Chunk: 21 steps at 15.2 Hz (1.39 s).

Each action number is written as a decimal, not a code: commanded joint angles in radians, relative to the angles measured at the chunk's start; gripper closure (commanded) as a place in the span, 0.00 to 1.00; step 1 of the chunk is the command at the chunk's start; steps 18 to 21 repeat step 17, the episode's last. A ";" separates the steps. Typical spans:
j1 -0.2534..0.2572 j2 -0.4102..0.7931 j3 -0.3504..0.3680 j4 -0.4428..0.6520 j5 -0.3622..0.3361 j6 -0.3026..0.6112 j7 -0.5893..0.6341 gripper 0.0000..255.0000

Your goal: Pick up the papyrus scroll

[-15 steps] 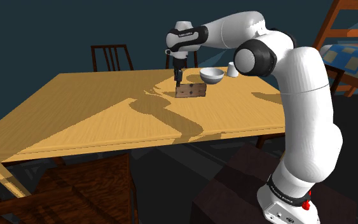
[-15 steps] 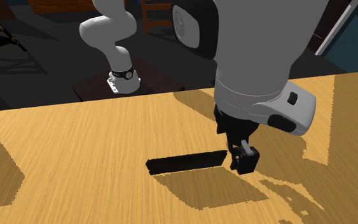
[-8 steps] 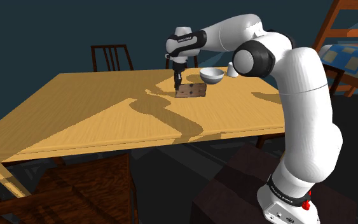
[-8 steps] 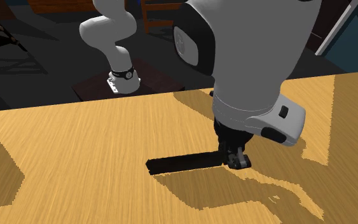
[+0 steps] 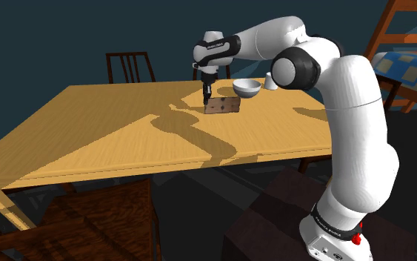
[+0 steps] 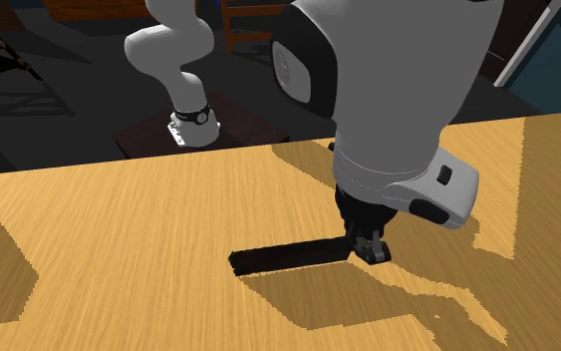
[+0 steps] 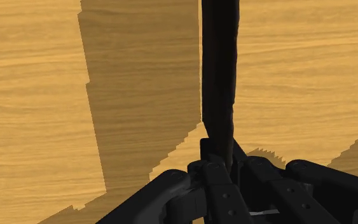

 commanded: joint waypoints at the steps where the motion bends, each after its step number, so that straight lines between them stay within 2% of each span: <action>1: 0.000 -0.004 -0.001 0.006 -0.001 -0.011 0.001 1.00; 15: -0.011 -0.010 -0.004 0.185 -0.009 -0.194 0.023 1.00; 21: -0.011 -0.010 -0.004 0.188 -0.009 -0.196 0.023 1.00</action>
